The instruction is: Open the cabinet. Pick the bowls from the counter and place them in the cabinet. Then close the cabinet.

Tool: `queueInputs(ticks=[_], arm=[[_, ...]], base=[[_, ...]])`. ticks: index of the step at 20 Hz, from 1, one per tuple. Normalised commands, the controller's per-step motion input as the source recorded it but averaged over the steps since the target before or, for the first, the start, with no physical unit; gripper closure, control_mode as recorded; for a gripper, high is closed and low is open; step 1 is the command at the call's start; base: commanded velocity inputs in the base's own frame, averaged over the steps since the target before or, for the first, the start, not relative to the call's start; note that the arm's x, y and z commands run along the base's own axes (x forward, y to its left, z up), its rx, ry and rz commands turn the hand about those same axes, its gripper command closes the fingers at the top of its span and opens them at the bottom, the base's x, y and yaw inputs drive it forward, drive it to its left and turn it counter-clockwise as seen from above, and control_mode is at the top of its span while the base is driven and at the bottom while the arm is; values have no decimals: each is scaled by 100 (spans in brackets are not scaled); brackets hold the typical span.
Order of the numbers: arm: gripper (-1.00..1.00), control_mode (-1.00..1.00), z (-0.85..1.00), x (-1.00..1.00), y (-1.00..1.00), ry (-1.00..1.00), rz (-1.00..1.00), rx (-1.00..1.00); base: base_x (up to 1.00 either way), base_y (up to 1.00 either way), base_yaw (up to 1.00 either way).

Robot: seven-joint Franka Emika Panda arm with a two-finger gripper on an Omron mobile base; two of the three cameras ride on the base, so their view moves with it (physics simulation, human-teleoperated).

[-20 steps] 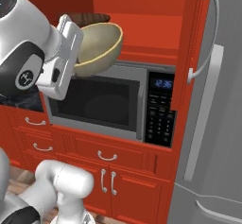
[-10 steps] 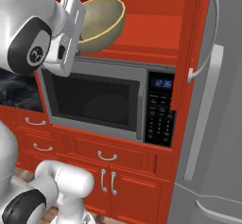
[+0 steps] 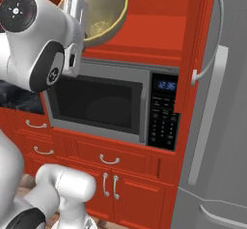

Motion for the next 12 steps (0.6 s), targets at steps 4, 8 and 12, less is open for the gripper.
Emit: queueInputs(ticks=[4, 8, 12], arm=[[100, -100, 0, 45, 0, -6, 2, 0], [100, -100, 0, 49, 0, -9, 1, 0], [100, -100, 0, 55, 0, -7, 3, 0]], base=[[0, 0, 0], [0, 0, 0], [0, 0, 0]])
